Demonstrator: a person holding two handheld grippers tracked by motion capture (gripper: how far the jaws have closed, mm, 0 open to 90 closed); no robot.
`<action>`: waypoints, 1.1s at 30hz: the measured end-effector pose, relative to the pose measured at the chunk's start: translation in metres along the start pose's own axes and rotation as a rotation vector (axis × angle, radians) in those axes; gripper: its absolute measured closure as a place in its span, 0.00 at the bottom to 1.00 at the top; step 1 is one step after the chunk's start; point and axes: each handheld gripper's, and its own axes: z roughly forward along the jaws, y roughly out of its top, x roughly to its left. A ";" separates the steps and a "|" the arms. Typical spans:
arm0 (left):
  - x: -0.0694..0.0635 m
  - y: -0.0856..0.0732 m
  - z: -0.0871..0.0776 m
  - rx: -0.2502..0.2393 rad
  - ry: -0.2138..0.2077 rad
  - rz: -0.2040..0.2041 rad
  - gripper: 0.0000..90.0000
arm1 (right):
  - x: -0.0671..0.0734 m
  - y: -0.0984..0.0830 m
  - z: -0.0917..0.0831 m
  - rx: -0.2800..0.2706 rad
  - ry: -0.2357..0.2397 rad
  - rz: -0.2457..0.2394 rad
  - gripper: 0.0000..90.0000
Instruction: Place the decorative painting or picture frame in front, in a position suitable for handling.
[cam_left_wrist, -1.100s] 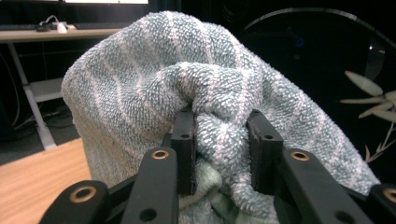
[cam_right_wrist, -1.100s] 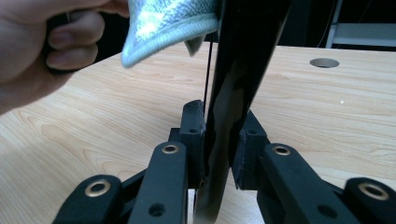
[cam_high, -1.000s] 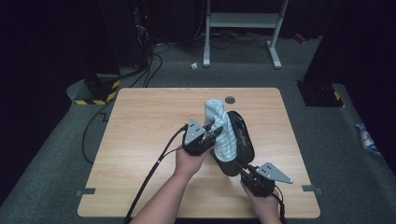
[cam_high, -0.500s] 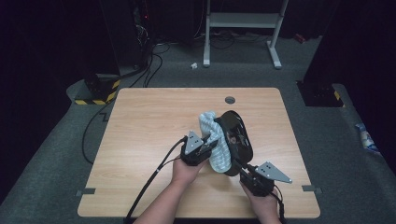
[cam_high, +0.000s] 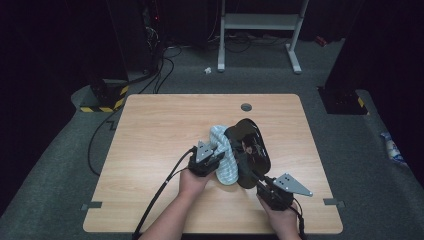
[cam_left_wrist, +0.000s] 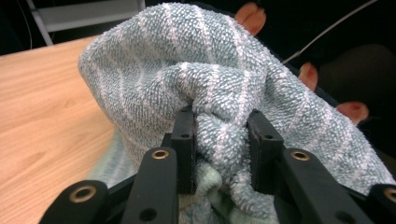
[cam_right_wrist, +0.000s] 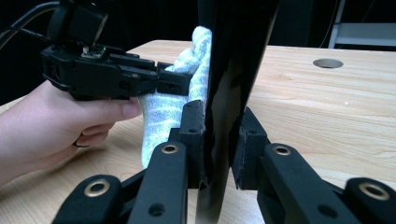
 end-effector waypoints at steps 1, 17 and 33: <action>-0.002 -0.001 0.000 0.003 -0.003 0.002 0.76 | 0.000 0.000 0.000 0.000 0.000 0.000 0.85; -0.043 -0.020 -0.012 0.051 -0.098 0.075 0.76 | 0.000 0.000 0.001 0.001 0.001 0.001 0.85; -0.008 -0.017 0.000 0.068 -0.004 -0.022 0.76 | 0.002 0.001 0.001 0.007 0.004 0.003 0.85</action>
